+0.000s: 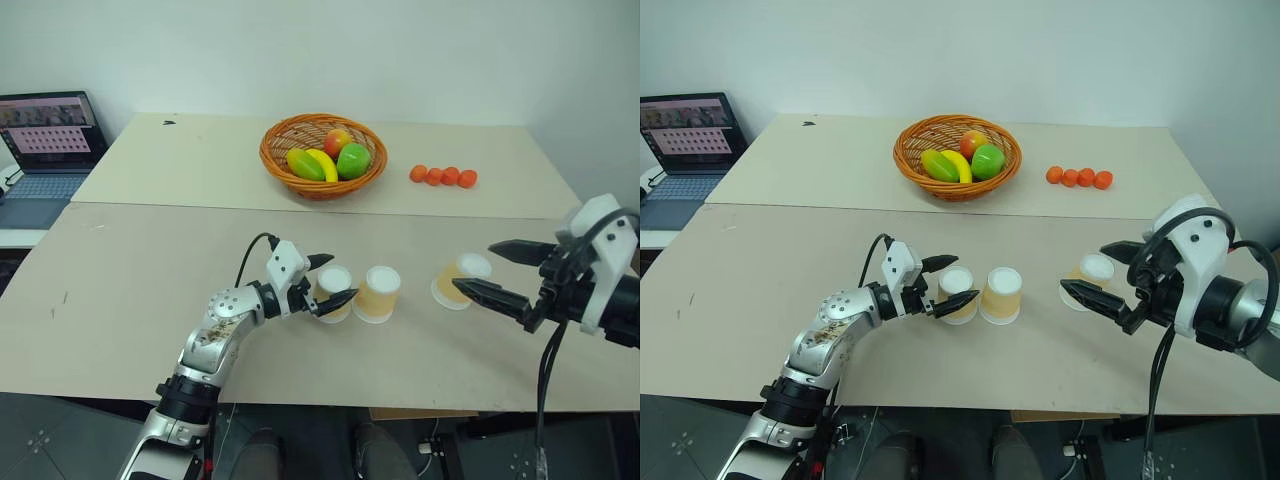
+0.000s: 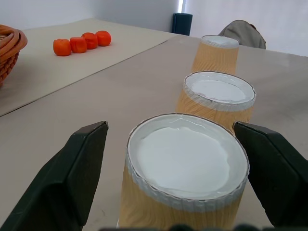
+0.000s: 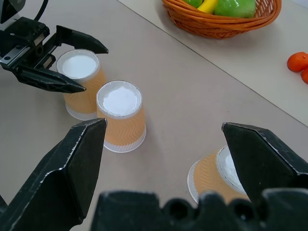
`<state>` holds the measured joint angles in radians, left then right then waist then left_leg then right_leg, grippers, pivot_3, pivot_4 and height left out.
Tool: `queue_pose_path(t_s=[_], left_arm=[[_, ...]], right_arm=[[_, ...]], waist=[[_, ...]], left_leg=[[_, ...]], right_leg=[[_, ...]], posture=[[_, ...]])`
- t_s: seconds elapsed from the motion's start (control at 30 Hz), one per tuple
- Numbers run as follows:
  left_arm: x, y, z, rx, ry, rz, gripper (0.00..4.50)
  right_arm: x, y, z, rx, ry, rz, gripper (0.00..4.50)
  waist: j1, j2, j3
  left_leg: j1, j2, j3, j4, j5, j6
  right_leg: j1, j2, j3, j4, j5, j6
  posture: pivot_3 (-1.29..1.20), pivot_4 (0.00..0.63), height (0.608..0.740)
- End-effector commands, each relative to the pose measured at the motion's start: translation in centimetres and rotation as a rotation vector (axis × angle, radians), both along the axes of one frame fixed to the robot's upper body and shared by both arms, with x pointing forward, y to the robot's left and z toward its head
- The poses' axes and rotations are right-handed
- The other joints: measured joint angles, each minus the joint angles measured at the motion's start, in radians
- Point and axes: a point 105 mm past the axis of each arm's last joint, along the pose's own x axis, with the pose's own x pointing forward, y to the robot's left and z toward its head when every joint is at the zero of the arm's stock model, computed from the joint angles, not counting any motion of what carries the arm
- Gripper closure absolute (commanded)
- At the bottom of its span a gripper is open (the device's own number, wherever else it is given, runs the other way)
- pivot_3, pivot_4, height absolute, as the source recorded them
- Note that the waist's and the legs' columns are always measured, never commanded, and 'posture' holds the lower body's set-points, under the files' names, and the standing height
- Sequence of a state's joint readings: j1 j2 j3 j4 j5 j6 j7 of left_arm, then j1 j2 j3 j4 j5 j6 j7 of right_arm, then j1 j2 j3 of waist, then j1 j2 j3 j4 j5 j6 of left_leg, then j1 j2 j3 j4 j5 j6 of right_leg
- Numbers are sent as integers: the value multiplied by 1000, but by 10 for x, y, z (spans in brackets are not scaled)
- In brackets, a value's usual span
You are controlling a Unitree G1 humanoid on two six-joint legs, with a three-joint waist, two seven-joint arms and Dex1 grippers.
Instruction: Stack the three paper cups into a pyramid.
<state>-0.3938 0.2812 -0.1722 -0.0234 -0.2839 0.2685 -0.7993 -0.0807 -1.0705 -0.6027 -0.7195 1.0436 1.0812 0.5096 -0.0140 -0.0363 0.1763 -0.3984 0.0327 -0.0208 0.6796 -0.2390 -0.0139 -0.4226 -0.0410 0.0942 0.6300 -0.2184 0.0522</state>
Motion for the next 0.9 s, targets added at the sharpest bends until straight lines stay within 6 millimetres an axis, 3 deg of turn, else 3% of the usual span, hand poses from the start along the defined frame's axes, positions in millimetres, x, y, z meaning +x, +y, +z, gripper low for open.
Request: queue_pose_path(t_s=[0.03, 0.23, 0.4, 0.63, 0.8, 0.9], left_arm=[[-1, 0, 27, -74, -27, -17, 28], [9, 6, 55, -160, -15, 7, 28], [9, 0, 101, -203, -57, -53, 28], [-14, 8, 143, -76, -67, -218, 28], [-23, 13, 169, 8, -113, -270, 28], [-26, 13, 169, 24, -92, -294, 28]], right_arm=[[-1, -1, 10, -12, -45, -6, 0], [2, -1, 8, 0, -37, -1, 0], [6, -4, 3, -10, -31, -12, 0], [18, -46, 14, -40, -190, -258, 0], [8, -71, -21, -28, -176, -388, 0], [3, -78, -39, 81, -175, -442, 0]], waist=[[0, 0, 0], [0, 0, 0], [0, 0, 0], [-4, 0, 0], [2, 0, 0], [0, 0, 0]], left_leg=[[0, 0, 0, 0, 0, 0], [0, 0, 0, 0, 0, 0], [0, 0, 0, 0, 0, 0], [0, 0, 0, 0, 0, 0], [-1, 0, -2, -1, 0, 0], [-1, 0, -1, -1, 0, 0]], right_leg=[[0, 0, 0, 0, 0, 0], [0, 0, 0, 0, -1, 1], [0, 0, 0, 0, -1, 1], [-1, 0, 1, 0, -1, 2], [-1, 1, -1, 0, -1, 2], [0, 0, 0, -1, -2, 3]], posture=[[0, 150, 734], [0, 150, 734], [0, 150, 734], [0, 150, 734], [0, 150, 734], [0, 150, 734]])
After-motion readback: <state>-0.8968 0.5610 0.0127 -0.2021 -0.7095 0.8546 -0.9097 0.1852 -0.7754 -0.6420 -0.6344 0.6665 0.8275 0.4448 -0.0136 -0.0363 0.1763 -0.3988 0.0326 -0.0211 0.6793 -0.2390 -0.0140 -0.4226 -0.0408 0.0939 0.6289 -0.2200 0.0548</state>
